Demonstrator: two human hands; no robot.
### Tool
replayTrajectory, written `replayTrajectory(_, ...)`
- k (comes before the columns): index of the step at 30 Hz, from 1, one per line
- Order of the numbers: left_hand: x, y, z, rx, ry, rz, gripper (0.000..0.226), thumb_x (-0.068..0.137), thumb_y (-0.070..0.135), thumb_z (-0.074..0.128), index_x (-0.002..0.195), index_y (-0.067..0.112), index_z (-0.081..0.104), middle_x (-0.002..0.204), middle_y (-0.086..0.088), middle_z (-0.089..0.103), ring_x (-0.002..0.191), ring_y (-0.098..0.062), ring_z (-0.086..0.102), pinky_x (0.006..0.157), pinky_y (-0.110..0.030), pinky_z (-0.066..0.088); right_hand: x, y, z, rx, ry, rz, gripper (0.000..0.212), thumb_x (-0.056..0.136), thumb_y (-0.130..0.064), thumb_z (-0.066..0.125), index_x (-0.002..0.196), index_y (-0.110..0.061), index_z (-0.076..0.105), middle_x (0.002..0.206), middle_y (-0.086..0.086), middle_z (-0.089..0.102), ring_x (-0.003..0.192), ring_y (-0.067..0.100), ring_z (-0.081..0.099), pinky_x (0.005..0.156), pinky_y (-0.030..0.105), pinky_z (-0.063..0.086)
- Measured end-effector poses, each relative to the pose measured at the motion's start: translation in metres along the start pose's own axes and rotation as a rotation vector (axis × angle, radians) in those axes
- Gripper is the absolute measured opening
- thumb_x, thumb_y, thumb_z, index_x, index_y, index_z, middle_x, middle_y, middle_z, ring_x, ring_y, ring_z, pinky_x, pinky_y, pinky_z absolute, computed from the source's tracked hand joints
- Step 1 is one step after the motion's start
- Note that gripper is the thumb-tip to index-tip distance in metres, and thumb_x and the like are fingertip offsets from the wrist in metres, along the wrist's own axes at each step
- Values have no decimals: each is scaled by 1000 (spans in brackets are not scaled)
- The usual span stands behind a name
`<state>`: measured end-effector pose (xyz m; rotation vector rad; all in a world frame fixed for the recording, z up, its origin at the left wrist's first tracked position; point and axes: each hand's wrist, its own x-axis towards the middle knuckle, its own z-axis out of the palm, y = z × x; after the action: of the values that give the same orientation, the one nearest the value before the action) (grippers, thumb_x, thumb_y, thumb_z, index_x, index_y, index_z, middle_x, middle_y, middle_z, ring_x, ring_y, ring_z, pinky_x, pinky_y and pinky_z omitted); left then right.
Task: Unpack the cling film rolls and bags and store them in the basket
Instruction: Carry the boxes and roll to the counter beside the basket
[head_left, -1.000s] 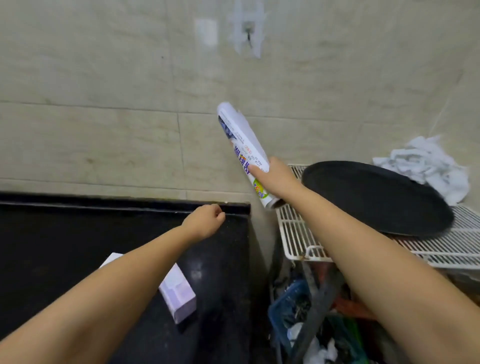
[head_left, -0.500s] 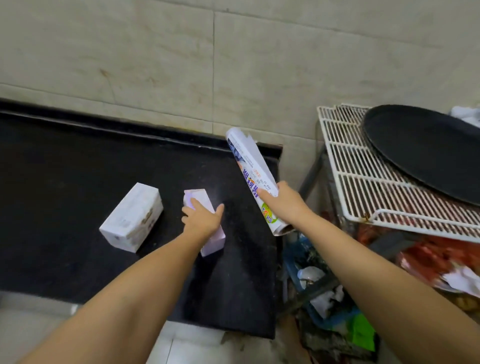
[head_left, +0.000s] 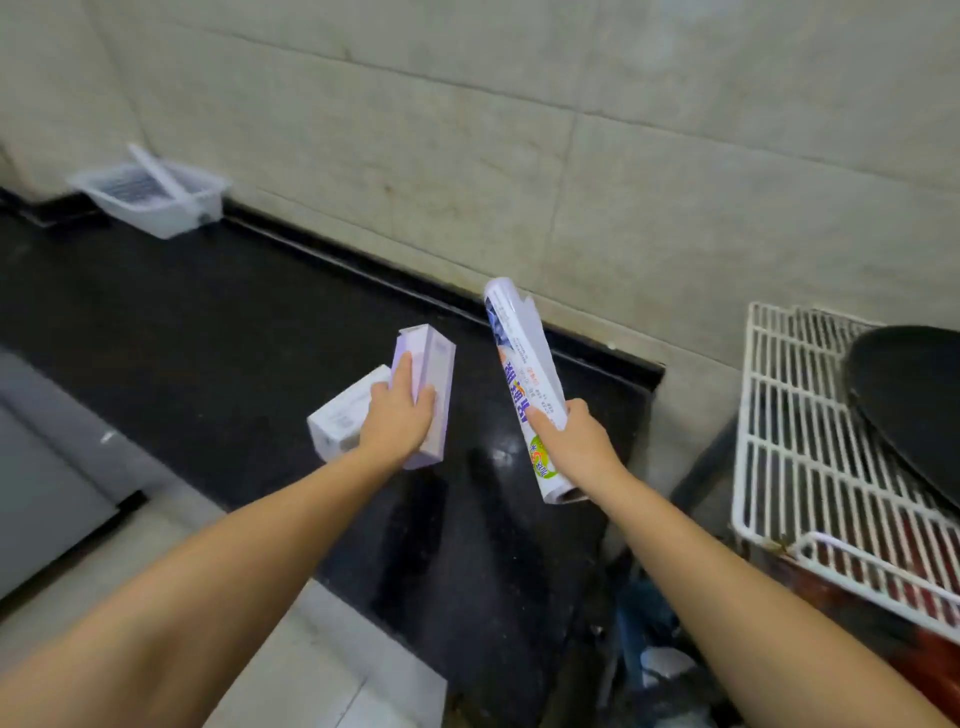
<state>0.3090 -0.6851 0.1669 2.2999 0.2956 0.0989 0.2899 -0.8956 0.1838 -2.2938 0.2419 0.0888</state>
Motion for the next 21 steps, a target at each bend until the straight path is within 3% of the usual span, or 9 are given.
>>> replayTrajectory(4, -20, -32, -92, -9, 210, 0, 59, 95, 39, 39, 147, 33, 12, 130, -19, 39, 108, -37, 51, 95, -37, 40, 5, -59, 44, 117, -118, -173, 44, 84, -52, 53, 104, -14, 43, 109, 8, 60, 86, 23, 59, 59, 29, 43)
replayTrajectory(8, -71, -87, -164, 68, 354, -125, 58, 95, 39, 38, 147, 31, 12, 132, -17, 38, 109, -28, 49, 91, -33, 38, -20, -109, 105, 187, -268, -315, 39, 85, -49, 54, 103, -17, 42, 105, 3, 55, 81, 17, 54, 54, 21, 37)
replayTrajectory(12, -126, -141, -216, 78, 457, -231, 58, 96, 35, 39, 147, 27, 14, 133, -20, 38, 113, -34, 49, 101, -42, 38, -60, -147, 159, 160, -414, -395, 39, 84, -49, 56, 101, -17, 40, 102, 4, 56, 85, 20, 54, 66, 28, 40)
replayTrajectory(16, -162, -186, -259, 65, 514, -288, 58, 96, 36, 40, 147, 30, 14, 130, -18, 38, 111, -36, 50, 99, -40, 37, -99, -178, 203, 47, -454, -479, 52, 82, -53, 52, 112, -12, 44, 109, 7, 57, 87, 22, 50, 64, 28, 37)
replayTrajectory(21, -189, -243, -312, 84, 536, -270, 59, 95, 35, 43, 147, 30, 17, 130, -16, 40, 114, -31, 48, 94, -34, 36, -141, -225, 254, 24, -494, -525, 54, 83, -52, 51, 114, -9, 44, 114, 10, 59, 94, 26, 58, 73, 34, 46)
